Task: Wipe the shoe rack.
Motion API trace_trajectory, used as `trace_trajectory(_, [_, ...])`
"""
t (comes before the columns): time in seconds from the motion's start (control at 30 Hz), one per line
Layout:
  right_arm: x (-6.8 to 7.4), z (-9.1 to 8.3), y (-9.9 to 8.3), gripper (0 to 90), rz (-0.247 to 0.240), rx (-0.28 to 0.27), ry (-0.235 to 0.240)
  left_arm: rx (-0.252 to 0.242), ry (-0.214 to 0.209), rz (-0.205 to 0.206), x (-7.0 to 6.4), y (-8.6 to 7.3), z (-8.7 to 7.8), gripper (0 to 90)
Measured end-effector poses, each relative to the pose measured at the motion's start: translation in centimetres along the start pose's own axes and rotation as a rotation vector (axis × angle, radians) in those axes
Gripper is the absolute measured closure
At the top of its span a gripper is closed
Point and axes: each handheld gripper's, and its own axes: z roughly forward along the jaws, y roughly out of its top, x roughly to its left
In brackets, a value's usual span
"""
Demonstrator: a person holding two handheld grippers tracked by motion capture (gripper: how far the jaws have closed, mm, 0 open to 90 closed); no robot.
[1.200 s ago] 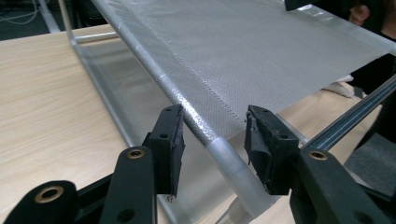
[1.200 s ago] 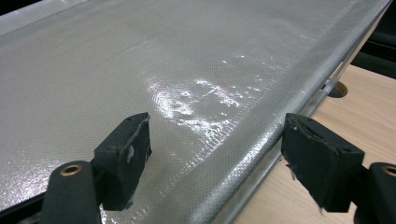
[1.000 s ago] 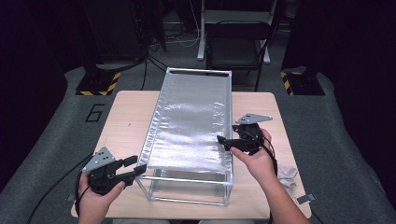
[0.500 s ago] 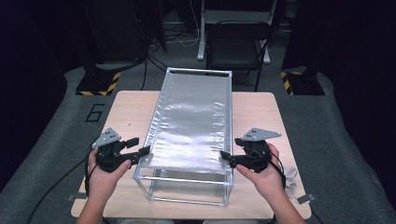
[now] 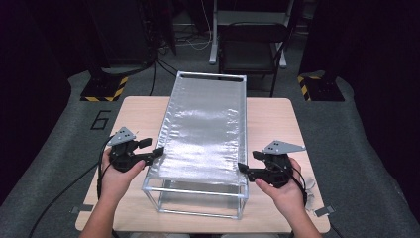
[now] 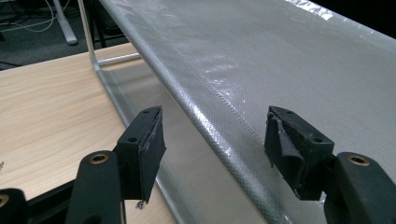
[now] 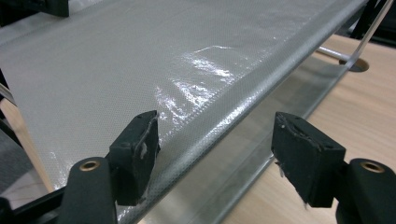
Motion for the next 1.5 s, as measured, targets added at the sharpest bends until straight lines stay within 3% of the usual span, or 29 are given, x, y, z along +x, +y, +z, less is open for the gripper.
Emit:
trace_trajectory(0.2, [-0.6, 0.0, -0.2, 39.2, 0.047, -0.010, 0.030, -0.009, -0.005, -0.009, -0.4, -0.4, -0.3, 41.0])
trace_trajectory(0.3, [-0.8, -0.1, -0.2, 43.4, 0.053, -0.007, 0.049, -0.011, -0.015, -0.043, -0.6, -0.6, -0.4, 41.5])
trace_trajectory(0.53, [-1.8, 0.1, -0.3, 47.9, 0.097, -0.027, 0.074, -0.025, -0.026, -0.061, -1.4, -1.2, -0.9, 45.3])
trace_trajectory(1.03, [-4.6, 0.1, 0.0, 52.5, 0.160, -0.043, 0.050, -0.041, -0.055, -0.106, -4.3, -2.3, -1.4, 46.9])
trace_trajectory(1.13, [-4.6, 0.0, 0.1, 52.0, 0.164, -0.038, 0.040, -0.037, -0.055, -0.102, -4.3, -2.2, -1.4, 46.3])
trace_trajectory(1.23, [-4.2, -0.1, 0.2, 50.5, 0.158, -0.036, 0.024, -0.029, -0.039, -0.099, -4.1, -2.0, -1.4, 39.9])
trace_trajectory(1.5, [-3.2, -0.4, 0.1, 50.8, 0.146, -0.025, 0.039, -0.020, -0.010, -0.099, -2.7, -1.1, -0.8, 38.6])
